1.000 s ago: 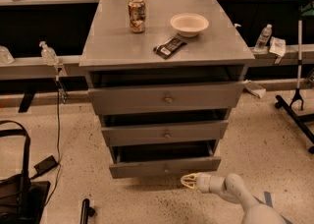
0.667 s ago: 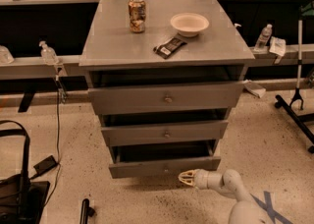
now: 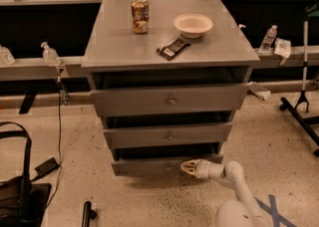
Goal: Close bottom drawer
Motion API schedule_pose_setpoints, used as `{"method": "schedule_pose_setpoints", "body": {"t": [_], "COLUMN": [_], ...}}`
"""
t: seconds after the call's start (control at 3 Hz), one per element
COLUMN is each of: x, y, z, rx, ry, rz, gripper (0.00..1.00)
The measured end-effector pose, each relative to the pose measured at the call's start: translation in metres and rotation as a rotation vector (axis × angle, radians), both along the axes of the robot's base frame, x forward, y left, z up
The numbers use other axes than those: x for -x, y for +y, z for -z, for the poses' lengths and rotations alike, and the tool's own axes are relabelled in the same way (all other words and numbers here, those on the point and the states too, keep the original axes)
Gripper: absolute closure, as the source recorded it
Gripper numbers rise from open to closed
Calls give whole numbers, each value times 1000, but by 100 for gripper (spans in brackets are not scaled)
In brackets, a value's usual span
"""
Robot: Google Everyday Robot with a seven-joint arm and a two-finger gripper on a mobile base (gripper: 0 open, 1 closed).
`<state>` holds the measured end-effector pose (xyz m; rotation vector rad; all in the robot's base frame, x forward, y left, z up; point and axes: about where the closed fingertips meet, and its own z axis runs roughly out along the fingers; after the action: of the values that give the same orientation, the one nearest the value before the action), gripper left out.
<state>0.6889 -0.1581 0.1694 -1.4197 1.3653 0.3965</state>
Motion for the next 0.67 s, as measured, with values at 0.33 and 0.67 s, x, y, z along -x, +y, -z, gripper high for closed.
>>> {"method": "schedule_pose_setpoints", "body": {"t": [0.33,0.67], "x": [-8,-3], "y": [-7,-19], "z": [-1,11], "rx": [4,8], "ry": [-5,13], "rz": [21,44], "gripper": [100,100]}}
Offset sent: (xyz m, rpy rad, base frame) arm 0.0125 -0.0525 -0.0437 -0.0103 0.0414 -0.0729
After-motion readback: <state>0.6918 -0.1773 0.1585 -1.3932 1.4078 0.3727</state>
